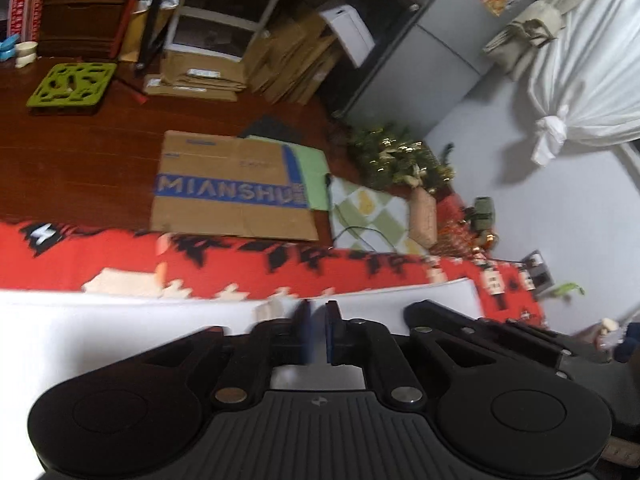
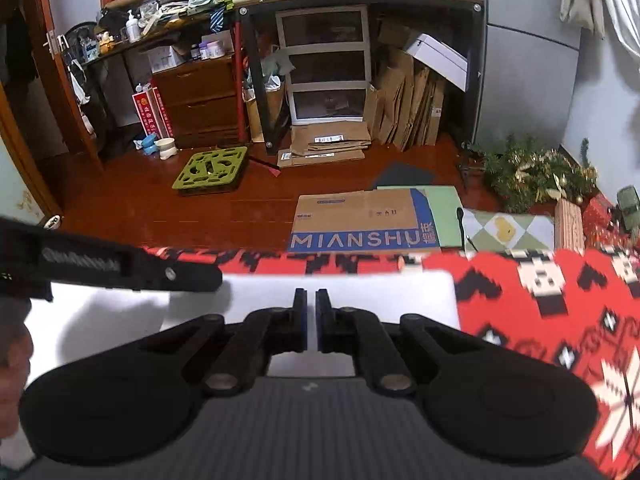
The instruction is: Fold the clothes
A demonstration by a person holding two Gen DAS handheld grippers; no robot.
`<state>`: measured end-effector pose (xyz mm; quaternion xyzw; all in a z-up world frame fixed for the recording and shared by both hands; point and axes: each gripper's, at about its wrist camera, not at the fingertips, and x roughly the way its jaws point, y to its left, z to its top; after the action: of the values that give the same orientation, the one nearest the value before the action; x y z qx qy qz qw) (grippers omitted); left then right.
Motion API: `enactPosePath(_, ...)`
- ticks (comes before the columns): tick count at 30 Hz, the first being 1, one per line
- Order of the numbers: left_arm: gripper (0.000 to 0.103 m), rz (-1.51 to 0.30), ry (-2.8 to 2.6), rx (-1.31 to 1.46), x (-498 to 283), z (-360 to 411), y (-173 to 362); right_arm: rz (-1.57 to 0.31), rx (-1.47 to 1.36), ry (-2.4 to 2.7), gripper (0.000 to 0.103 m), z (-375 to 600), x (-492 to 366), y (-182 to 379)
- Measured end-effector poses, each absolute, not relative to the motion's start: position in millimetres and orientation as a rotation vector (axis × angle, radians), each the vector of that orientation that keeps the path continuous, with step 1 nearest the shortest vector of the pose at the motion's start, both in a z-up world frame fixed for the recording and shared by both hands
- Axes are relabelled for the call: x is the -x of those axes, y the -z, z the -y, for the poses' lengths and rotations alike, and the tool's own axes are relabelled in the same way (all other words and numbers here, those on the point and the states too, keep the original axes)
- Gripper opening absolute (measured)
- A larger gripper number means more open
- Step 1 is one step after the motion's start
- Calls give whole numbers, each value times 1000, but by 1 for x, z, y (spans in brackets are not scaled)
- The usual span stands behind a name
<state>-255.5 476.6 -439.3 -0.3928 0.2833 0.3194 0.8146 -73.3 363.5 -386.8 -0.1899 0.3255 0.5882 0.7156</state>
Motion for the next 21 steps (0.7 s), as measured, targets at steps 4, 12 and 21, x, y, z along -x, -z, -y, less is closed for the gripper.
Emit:
enactPosePath(4,4,-601,-710,840,270,-476,433,-760,431,-1289,2,-379,61,403)
enactPosePath(12,21,-569,-717,898,296,-456,412,-810,328,-1135,21,-331,1,385)
enactPosePath(21,22,-603,-659,923,272,-427,408,-1103,21,-1141,29,-290,-65,428)
